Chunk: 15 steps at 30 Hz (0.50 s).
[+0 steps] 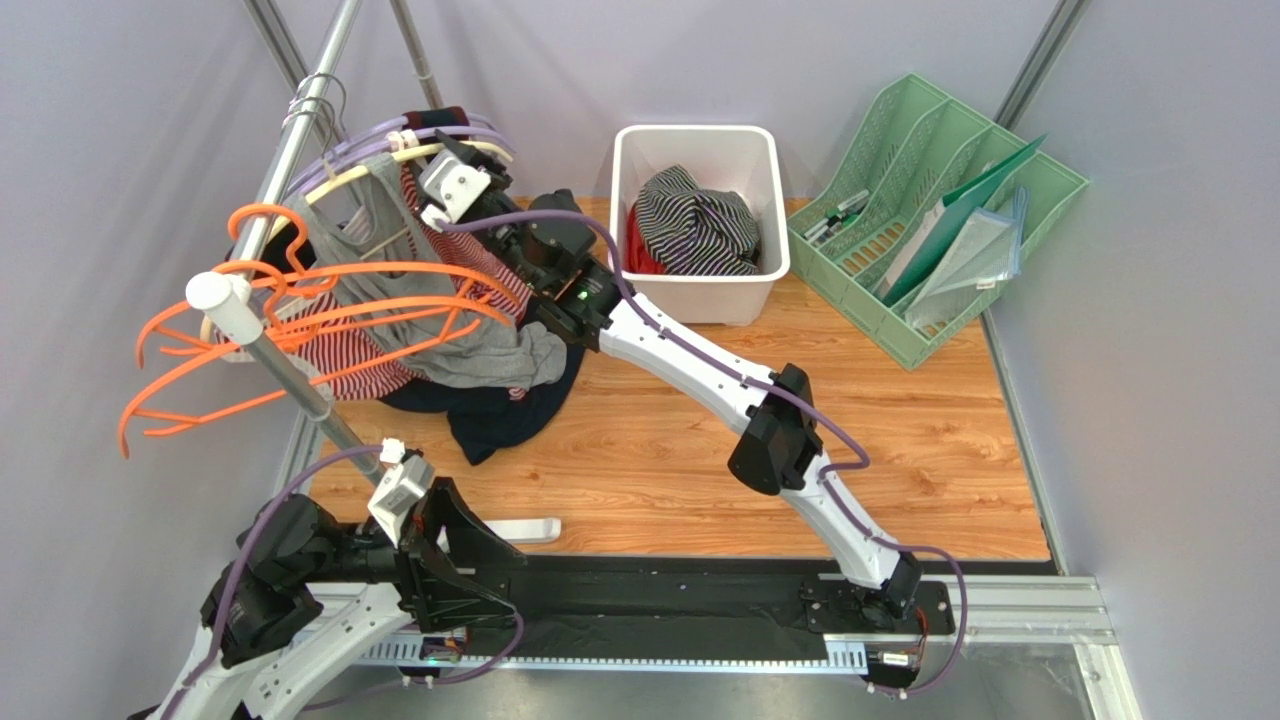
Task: Remove the tank top from the hanger
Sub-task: Pick up the hanger from the clothesline.
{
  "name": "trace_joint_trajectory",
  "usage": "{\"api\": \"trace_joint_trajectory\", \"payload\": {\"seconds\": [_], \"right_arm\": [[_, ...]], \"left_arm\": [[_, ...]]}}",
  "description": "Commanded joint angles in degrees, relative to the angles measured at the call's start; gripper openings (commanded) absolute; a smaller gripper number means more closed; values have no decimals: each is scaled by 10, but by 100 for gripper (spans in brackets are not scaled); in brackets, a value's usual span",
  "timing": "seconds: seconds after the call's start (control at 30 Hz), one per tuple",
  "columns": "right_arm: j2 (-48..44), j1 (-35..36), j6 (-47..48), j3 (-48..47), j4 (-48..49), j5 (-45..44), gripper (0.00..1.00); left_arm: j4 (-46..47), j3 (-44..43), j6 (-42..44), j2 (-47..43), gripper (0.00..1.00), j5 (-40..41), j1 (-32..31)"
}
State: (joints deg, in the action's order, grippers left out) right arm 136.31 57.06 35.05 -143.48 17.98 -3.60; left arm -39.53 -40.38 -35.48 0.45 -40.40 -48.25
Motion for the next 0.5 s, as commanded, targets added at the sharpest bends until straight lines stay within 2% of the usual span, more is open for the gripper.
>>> {"api": "trace_joint_trajectory", "payload": {"seconds": [0.0, 0.2, 0.47], "right_arm": [[12, 14, 52, -29, 54, -2, 51], [12, 14, 57, -28, 62, 3, 49], [9, 16, 54, -26, 64, -3, 28]], "left_arm": [[-9, -18, 11, -54, 73, 1, -1], [-12, -18, 10, -57, 73, 0, 0], [-20, -26, 12, -59, 73, 1, -1]]}}
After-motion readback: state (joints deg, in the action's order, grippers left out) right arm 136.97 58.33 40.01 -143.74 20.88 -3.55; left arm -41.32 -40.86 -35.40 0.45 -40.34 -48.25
